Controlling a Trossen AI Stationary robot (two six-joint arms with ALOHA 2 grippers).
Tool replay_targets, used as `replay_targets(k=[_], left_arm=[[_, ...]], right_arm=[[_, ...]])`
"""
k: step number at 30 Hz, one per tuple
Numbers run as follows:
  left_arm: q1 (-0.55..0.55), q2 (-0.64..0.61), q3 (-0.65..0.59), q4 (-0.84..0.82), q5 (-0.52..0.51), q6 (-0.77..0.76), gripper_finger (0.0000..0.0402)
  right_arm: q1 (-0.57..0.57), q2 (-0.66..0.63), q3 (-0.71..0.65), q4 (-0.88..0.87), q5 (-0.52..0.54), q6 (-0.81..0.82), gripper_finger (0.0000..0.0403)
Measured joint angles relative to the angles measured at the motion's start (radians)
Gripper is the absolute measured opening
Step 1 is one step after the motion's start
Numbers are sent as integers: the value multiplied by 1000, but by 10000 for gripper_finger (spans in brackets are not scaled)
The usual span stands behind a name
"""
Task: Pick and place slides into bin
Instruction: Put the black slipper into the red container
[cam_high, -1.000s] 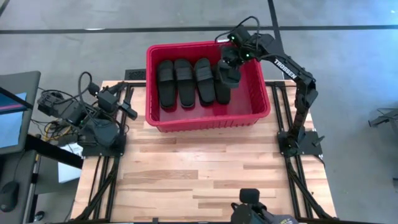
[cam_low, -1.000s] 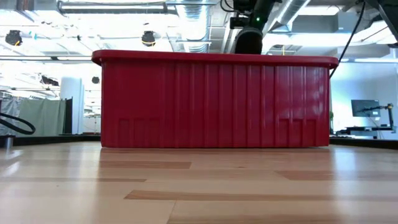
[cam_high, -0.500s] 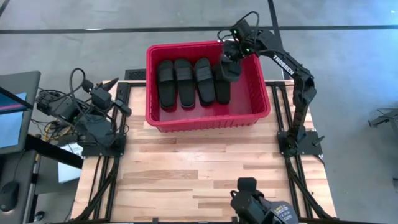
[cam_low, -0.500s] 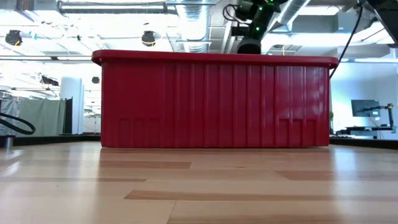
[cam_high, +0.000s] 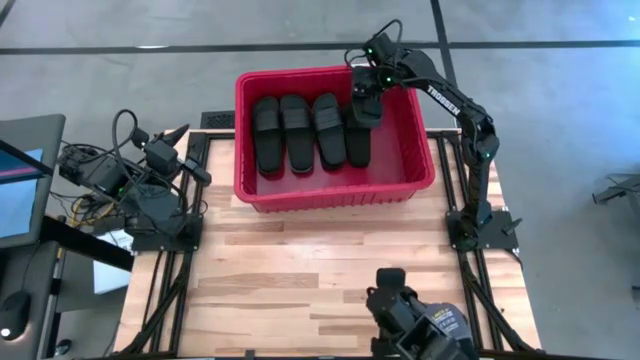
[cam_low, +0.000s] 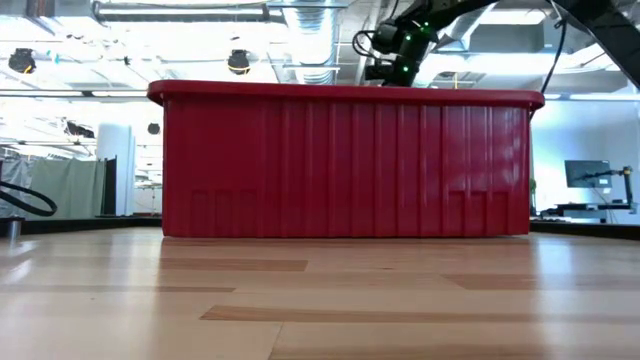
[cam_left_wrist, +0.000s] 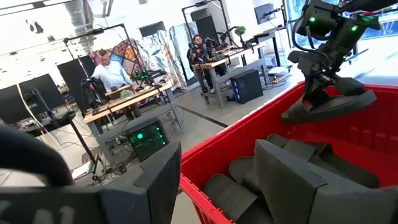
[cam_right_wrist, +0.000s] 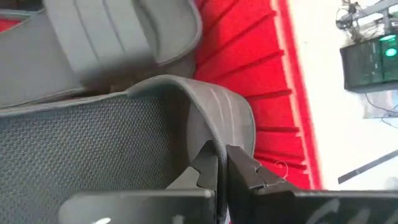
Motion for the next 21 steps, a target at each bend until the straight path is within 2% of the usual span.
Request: replay_targets(k=[7,21], left_arm=[[0,0,0,0,-3,-5,192],[0,1,0,6,-12,-33,192]], right_arm=[[-31,21,1,17,-16,-16,1],[-15,31,0,46,-18,-34,1]])
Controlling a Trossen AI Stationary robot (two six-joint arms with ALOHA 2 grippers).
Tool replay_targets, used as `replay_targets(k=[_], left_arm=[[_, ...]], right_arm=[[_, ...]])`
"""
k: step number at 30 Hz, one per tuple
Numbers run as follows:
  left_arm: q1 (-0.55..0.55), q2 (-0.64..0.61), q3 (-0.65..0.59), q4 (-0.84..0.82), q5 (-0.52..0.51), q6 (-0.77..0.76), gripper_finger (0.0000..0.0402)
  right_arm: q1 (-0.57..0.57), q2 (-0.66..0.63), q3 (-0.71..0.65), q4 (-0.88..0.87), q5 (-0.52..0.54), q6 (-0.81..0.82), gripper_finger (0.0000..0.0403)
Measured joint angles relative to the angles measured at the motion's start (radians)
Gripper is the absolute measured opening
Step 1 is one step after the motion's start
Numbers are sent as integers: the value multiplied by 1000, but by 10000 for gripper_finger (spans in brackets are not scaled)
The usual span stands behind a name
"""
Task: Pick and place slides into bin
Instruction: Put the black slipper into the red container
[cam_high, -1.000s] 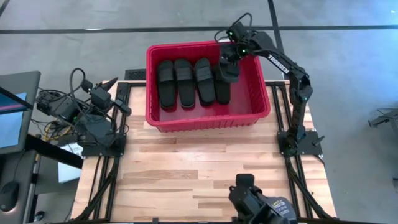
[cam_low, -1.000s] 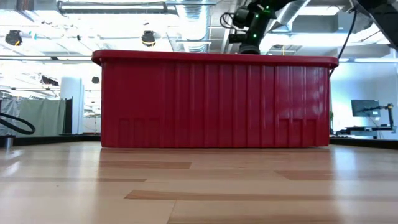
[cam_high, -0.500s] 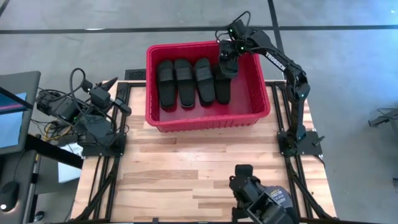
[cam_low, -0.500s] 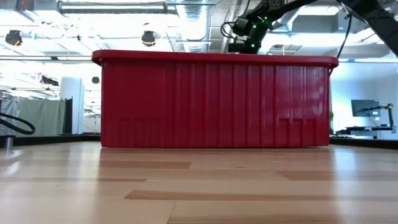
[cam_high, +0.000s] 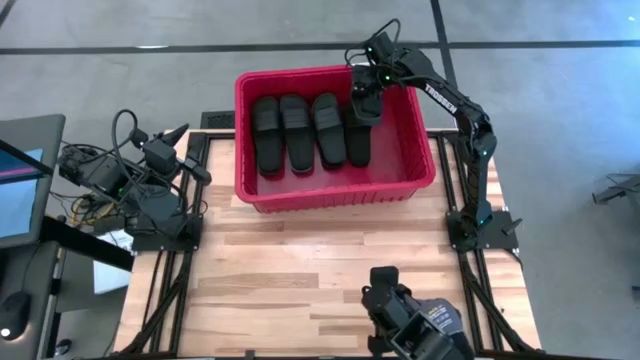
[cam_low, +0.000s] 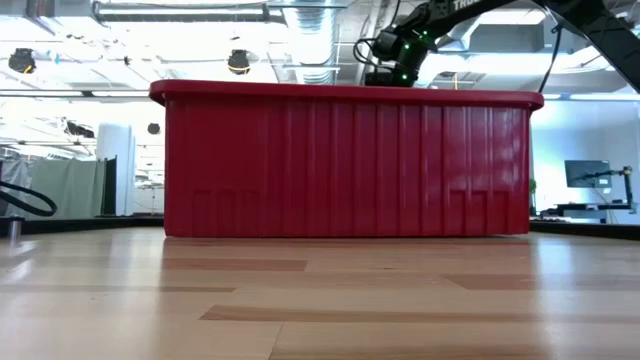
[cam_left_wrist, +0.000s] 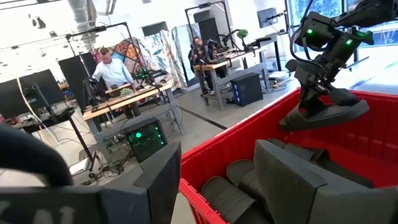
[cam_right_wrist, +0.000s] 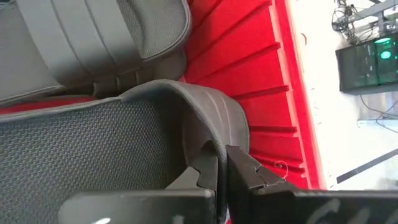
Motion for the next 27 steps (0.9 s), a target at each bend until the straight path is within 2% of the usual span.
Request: replay_targets(k=[12,27], left_arm=[[0,2,0,1,-2,-15,192],[0,7,0,-9,13,-21,192]], right_arm=[[68,0,0,-63,-4,31,0],[72,-8,1,-214,-34,124,0]])
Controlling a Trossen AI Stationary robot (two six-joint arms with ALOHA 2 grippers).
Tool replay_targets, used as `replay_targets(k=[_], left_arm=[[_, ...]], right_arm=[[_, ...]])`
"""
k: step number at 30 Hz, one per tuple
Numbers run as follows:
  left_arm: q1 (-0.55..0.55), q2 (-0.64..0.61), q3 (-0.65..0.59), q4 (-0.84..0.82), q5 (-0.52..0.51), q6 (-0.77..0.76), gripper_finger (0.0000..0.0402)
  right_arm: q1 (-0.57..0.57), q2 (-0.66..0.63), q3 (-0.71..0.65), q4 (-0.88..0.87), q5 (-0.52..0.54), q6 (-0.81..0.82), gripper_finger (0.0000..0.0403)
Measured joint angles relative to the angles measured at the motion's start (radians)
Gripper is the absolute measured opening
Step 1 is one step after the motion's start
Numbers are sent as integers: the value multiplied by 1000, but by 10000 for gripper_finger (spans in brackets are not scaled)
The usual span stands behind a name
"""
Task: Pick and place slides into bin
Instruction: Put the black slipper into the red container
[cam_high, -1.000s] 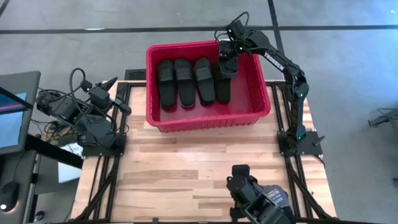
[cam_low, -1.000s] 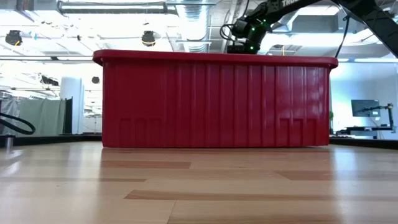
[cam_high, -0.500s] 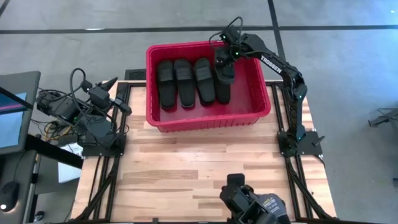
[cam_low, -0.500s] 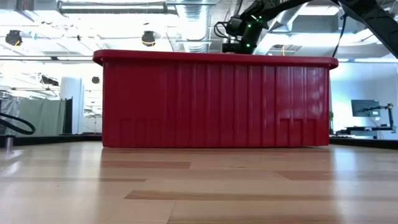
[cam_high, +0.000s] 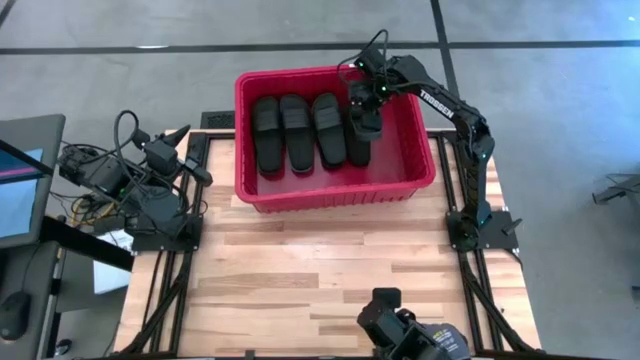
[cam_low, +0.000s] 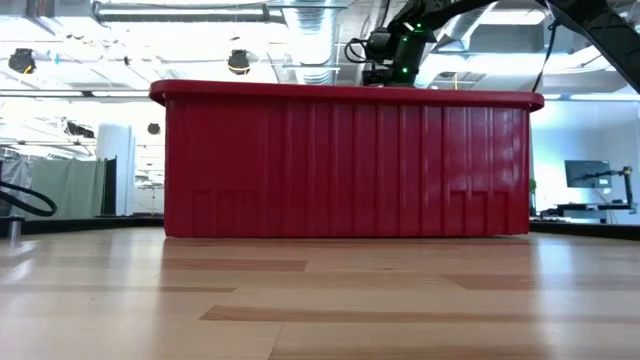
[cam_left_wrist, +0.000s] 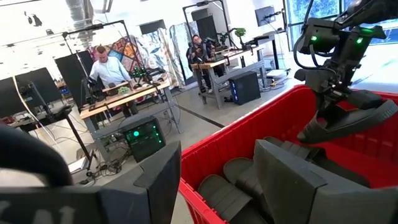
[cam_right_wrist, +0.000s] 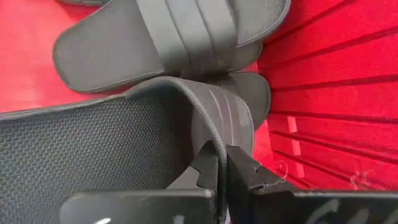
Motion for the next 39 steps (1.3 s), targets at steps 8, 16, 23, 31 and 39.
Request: replay_targets(k=[8,16,23,31,39], left_arm=[[0,0,0,-2,-7,2,192],[0,2,0,-1,-10,-8,192],[0,2,0,11,-13,-25,192],[0,1,0,11,-14,-30,192],[0,-1,0,10,-16,-76,192]], right_arm=[[-3,-45,0,-1,-26,8,0],[-15,-98,0,-40,-25,8,0],[-20,-268,-251,109,-25,31,0],[9,-516,-733,649,89,11,0],[3,-489,-882,850,152,-52,0]])
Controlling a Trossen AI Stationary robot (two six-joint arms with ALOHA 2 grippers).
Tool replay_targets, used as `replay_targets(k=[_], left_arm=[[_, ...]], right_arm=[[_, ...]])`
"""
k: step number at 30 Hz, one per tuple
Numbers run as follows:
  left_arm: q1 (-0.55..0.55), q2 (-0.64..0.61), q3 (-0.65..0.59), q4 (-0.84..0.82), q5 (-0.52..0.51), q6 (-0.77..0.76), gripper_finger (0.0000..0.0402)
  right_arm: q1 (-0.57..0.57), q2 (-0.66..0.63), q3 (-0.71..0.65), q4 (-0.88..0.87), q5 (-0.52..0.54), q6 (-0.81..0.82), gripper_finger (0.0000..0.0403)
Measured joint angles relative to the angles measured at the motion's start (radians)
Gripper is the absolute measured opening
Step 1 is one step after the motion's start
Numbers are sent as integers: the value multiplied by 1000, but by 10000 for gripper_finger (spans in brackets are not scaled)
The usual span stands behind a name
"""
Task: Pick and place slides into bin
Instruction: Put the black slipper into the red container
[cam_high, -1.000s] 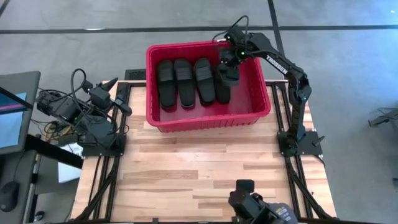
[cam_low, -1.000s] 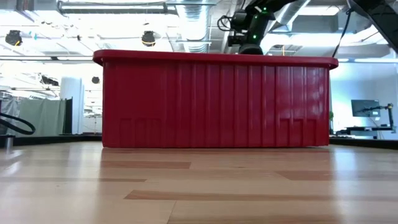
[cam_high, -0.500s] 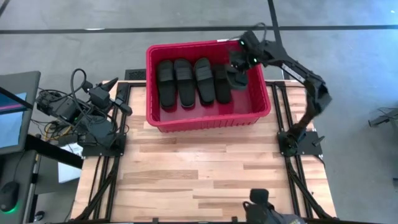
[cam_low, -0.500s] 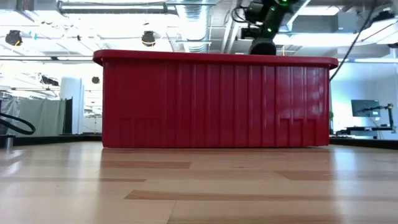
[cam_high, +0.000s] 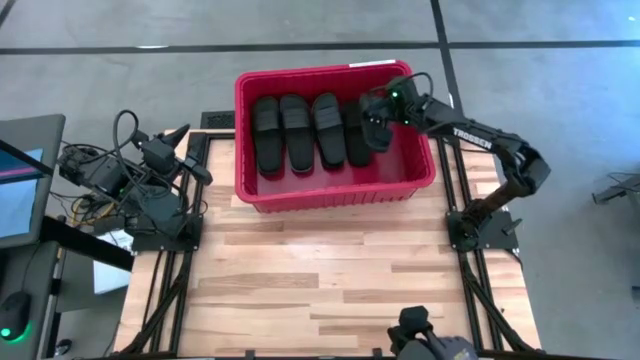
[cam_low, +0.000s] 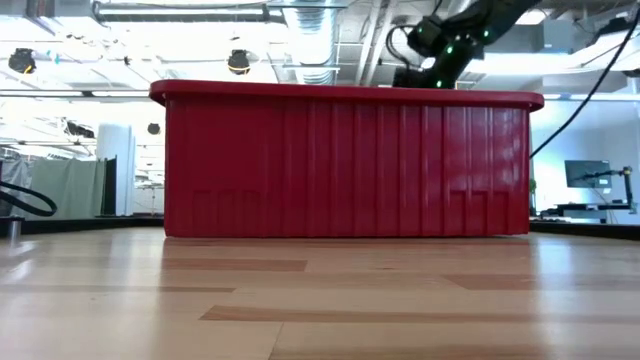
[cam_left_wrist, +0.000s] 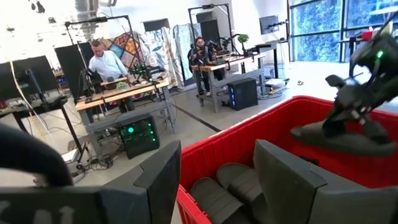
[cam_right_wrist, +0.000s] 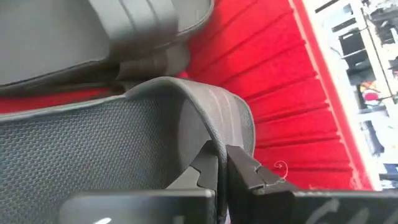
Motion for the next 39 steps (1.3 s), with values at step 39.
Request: replay_targets(k=[39], left_arm=[[0,10,0,16,0,-122,192]], right_arm=[[18,270,-6,353,12,-175,4]])
